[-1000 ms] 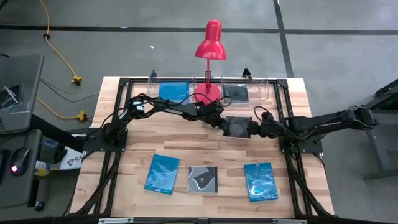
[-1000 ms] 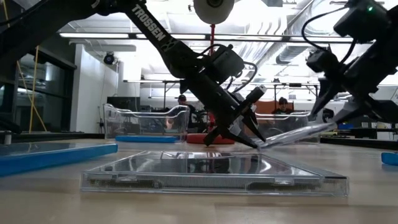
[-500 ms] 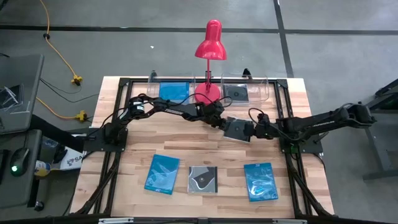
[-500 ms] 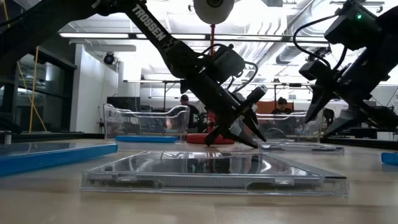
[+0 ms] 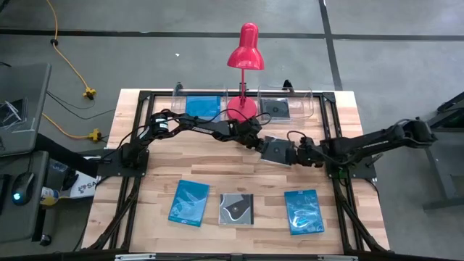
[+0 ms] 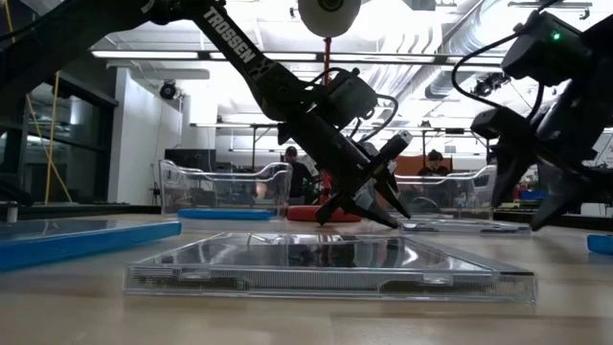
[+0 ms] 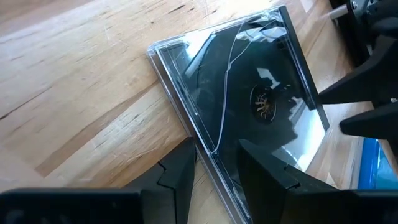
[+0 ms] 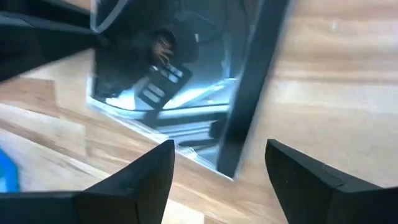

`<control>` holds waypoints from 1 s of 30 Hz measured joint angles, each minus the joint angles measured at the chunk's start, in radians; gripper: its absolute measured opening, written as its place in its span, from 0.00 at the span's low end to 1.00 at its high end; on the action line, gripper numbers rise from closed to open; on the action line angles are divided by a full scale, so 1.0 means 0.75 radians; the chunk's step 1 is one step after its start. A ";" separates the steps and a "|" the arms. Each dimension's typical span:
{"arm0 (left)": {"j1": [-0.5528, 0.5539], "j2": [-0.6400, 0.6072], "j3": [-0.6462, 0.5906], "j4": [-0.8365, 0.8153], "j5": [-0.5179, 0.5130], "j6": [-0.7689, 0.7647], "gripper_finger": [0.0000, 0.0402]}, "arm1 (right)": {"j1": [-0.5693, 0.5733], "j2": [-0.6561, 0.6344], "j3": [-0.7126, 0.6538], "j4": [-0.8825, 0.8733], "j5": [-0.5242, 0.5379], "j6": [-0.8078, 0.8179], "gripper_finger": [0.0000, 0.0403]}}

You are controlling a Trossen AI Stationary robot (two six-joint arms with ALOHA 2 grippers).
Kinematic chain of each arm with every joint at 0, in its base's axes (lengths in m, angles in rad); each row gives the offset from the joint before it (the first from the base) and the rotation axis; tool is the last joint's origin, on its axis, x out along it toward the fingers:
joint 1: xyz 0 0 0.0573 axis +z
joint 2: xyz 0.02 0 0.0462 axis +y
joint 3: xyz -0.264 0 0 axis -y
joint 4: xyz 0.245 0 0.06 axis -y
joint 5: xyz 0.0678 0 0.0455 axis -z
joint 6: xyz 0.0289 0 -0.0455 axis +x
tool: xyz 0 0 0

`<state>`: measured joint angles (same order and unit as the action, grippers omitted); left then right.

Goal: Pick & place jewel cases by type
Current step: Put the right black cd case into the right transparent bin

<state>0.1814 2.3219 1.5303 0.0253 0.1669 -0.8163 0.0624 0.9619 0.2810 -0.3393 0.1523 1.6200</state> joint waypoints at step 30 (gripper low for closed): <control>0.007 0.000 -0.002 0.033 -0.020 0.004 0.30 | 0.103 0.194 -0.014 0.388 0.239 0.038 0.60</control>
<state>0.1864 2.3219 1.5288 0.0499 0.1520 -0.8135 0.1398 1.1071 0.2703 -0.0482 0.3315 1.6487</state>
